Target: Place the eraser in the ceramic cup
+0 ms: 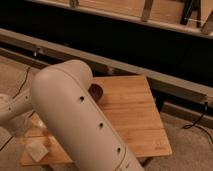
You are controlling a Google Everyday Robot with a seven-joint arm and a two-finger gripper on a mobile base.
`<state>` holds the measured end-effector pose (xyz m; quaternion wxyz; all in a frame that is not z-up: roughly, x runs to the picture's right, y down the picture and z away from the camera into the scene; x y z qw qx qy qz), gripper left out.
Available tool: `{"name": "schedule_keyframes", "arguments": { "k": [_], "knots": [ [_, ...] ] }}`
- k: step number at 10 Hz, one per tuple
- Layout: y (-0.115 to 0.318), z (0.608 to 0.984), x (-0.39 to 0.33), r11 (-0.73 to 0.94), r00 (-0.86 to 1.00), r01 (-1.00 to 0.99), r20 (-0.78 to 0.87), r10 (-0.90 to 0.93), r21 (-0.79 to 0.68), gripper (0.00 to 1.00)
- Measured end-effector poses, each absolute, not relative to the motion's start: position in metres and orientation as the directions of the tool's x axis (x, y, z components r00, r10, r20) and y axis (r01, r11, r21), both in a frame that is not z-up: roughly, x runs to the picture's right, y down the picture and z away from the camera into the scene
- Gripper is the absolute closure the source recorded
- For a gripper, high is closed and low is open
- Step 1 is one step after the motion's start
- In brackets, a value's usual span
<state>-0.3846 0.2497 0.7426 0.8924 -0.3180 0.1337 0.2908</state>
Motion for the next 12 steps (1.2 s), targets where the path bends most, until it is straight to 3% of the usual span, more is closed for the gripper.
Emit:
{"name": "schedule_keyframes", "arguments": {
  "k": [4,12],
  "knots": [
    [0.267,0.713,-0.377,0.619,0.833,-0.553,-0.401,0.382,-0.558,0.35],
    [0.313,0.717,-0.371,0.624,0.845,-0.529,-0.421,0.329,-0.575,0.35]
  ]
}}
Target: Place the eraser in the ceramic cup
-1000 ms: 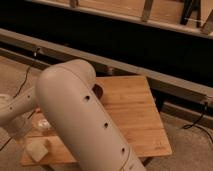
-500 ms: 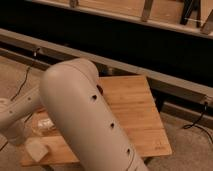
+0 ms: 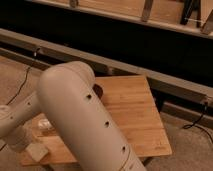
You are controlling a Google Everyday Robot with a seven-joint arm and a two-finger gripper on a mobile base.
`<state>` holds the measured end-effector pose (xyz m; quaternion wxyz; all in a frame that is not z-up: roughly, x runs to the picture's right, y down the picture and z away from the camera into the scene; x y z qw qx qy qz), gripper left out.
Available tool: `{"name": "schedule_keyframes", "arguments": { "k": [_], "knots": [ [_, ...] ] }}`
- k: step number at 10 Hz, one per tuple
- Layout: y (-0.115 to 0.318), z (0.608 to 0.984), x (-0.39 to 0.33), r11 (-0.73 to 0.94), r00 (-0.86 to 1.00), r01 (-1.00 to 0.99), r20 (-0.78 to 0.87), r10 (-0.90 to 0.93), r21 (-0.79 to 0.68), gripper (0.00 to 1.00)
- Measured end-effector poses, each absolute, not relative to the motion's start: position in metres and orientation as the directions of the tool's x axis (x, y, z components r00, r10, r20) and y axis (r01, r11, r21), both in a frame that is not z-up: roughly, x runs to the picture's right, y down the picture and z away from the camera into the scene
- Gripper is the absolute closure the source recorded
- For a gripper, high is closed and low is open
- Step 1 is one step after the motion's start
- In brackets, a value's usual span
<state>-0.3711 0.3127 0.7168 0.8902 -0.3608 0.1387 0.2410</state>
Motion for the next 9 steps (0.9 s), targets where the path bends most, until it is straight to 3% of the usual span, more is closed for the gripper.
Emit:
{"name": "schedule_keyframes", "arguments": {
  "k": [9],
  "knots": [
    [0.313,0.742,-0.380,0.617,0.802,-0.597,-0.400,0.443,-0.514,0.35]
  ]
}}
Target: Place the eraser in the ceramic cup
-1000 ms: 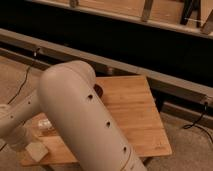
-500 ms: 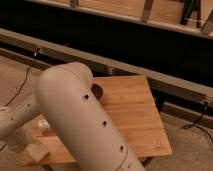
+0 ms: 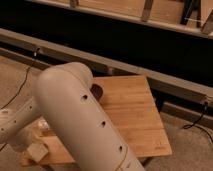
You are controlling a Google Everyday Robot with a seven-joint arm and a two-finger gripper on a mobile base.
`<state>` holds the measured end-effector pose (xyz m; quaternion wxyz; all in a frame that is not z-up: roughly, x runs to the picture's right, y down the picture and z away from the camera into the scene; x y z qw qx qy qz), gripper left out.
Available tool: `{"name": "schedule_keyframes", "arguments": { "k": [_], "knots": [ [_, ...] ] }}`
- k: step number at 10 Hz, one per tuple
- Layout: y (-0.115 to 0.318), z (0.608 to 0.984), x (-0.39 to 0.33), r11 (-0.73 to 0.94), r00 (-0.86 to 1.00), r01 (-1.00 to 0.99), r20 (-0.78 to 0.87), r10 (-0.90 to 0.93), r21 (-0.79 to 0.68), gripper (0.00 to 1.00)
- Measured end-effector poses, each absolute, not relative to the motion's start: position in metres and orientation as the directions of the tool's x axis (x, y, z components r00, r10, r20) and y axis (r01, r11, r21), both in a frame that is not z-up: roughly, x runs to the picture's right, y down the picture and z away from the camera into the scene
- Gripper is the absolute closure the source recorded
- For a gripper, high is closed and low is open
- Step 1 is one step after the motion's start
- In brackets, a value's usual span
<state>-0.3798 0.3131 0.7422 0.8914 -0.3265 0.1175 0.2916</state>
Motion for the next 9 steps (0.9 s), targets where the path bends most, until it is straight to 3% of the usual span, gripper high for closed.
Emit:
{"name": "schedule_keyframes", "arguments": {
  "k": [9],
  "knots": [
    [0.314,0.741,-0.401,0.671,0.834,-0.552,-0.326,0.445,-0.495,0.35]
  ]
}}
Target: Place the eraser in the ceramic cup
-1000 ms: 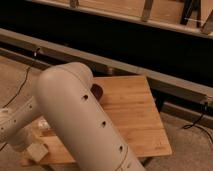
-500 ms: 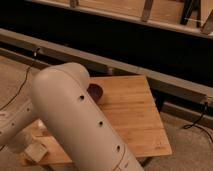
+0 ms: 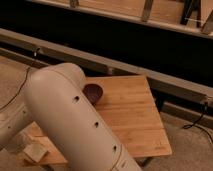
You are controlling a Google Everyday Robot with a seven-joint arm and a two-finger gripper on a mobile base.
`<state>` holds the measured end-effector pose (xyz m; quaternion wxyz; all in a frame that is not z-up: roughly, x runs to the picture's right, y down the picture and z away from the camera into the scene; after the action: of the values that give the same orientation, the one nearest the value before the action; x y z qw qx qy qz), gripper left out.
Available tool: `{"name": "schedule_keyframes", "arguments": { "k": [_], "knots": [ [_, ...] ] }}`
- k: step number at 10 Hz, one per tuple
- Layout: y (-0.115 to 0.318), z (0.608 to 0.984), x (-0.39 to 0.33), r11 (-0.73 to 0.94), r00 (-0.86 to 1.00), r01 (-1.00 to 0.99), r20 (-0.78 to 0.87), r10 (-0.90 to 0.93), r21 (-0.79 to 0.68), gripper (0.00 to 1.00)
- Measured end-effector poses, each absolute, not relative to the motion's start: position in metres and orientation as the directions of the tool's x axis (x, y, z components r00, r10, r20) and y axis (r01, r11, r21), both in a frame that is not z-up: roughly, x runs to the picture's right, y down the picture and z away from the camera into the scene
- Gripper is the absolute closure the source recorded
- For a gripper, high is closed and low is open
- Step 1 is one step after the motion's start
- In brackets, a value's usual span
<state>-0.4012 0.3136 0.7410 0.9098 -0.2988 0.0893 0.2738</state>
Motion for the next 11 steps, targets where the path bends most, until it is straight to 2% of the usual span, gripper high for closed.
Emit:
{"name": "schedule_keyframes", "arguments": {
  "k": [3,5,9,10,11],
  "knots": [
    [0.3139,0.7436,-0.4029,0.683,0.845,-0.535,-0.312,0.434,-0.498,0.36],
    [0.3139,0.7442,-0.4046,0.686,0.850,-0.527,-0.305,0.430,-0.502,0.49],
    [0.3151,0.7438,-0.4076,0.689,0.859,-0.511,-0.301,0.414,-0.514,0.91],
    [0.3149,0.7439,-0.4070,0.691,0.860,-0.510,-0.305,0.409,-0.513,0.98],
    [0.3148,0.7440,-0.4065,0.691,0.861,-0.509,-0.308,0.405,-0.513,1.00]
  ]
}}
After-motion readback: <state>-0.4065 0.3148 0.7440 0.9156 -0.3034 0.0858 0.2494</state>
